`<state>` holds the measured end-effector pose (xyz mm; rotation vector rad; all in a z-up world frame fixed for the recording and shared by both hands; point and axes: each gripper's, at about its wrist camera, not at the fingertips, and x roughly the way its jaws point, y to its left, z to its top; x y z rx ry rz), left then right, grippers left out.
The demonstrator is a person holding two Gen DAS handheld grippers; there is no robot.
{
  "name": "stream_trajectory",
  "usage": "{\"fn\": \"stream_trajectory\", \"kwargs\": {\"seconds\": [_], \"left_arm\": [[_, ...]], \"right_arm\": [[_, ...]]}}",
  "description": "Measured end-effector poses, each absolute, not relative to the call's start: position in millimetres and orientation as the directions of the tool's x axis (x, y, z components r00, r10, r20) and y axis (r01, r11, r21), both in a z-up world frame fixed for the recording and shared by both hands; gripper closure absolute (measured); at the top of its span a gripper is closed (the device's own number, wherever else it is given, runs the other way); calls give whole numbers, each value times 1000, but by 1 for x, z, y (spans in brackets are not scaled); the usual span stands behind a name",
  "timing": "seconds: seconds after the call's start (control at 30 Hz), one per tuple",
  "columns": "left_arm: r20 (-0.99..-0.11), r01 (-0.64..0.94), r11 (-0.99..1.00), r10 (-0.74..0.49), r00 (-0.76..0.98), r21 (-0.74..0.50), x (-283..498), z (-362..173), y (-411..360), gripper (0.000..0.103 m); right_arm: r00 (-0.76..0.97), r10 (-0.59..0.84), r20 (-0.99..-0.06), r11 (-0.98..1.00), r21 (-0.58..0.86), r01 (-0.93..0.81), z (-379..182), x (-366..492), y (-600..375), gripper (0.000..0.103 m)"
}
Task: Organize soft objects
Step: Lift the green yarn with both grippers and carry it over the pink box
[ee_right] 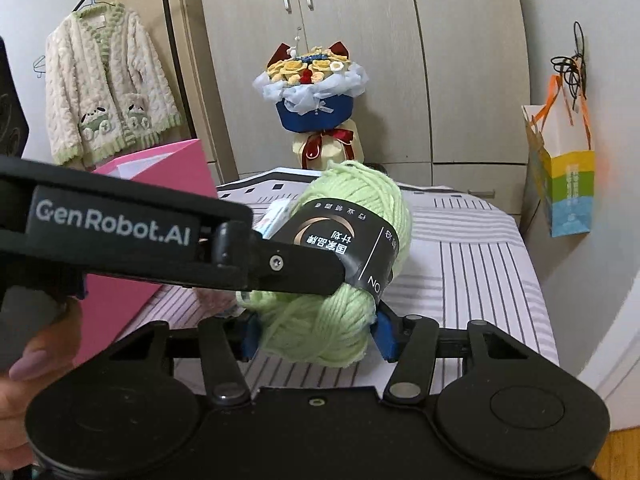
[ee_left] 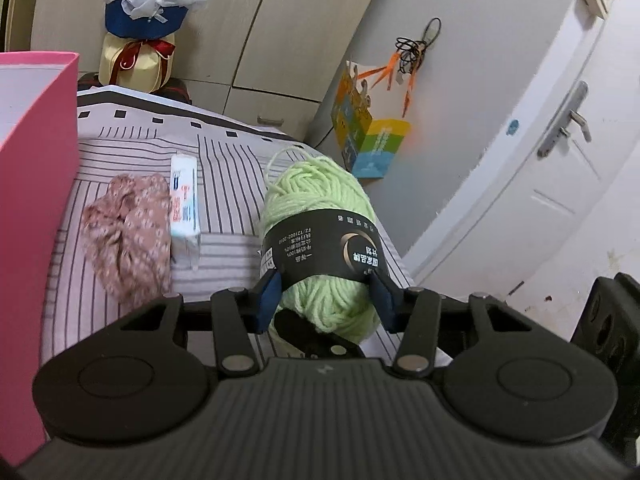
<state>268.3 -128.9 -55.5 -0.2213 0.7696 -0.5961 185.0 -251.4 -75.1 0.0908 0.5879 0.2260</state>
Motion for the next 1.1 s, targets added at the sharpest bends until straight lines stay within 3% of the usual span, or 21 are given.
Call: {"fn": "stream_trajectory", "kwargs": {"seconds": [0.57, 0.87, 1.1], "left_arm": [[-654, 437, 817, -568, 500, -376, 196, -53, -105, 55], [-647, 470, 792, -599, 472, -390, 156, -35, -82, 55], [-607, 508, 771, -626, 490, -384, 128, -2, -54, 55]], "right_arm": [[755, 222, -616, 974, 174, -145, -72, 110, -219, 41], [690, 309, -655, 950, 245, -193, -48, 78, -214, 40], [703, 315, -637, 946, 157, -282, -11, 55, -189, 39]]}}
